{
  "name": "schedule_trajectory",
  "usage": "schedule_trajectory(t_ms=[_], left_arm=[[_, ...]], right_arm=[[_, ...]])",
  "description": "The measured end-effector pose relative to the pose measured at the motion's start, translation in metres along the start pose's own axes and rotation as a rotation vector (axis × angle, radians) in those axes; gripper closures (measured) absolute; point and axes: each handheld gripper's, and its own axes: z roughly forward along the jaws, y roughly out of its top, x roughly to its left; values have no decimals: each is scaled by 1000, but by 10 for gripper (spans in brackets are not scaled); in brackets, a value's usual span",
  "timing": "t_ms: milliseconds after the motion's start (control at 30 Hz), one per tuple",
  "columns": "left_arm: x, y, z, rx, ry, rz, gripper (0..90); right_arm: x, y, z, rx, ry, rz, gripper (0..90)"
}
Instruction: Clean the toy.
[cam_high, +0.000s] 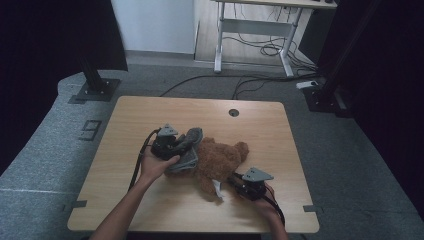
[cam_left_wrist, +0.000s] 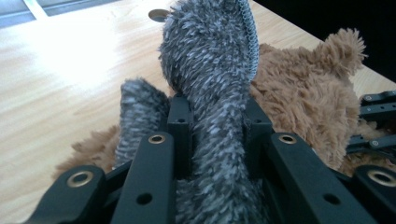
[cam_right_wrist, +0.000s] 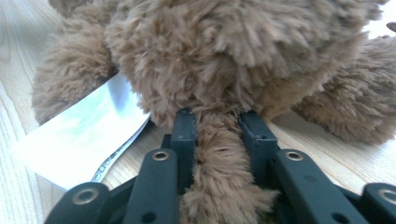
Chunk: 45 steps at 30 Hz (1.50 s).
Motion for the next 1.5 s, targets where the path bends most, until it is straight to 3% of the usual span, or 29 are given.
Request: schedule_trajectory(t_ms=[267, 433, 567, 767, 933, 1033, 1233, 1333, 1500], left_arm=[[-1, -21, -1, -9, -20, -1, 731], [-6, -35, -5, -25, -19, 13, 738], [-11, -43, -9, -35, -17, 21, 739], [-13, -51, -12, -58, -24, 14, 740], [-15, -54, -14, -68, -27, 12, 740], [-17, -57, -15, -72, -31, 14, 739], [-23, -62, -17, -75, -33, 22, 739], [-25, -63, -19, -75, -32, 23, 738], [-30, -59, -23, -63, -35, 31, 734]], right_arm=[[-4, 6, -13, -35, -3, 46, 494], [-13, 18, -31, -136, -31, 159, 325], [-17, 32, -35, -167, -30, 201, 266], [-20, 58, -23, -135, -12, 210, 208], [-19, 65, -6, -75, 16, 235, 166], [-16, 60, 3, -33, 42, 247, 156], [-14, 49, 11, 25, 47, 300, 146], [-10, 46, 12, 33, 82, 299, 268], [-7, 41, 10, 26, 105, 283, 385]])
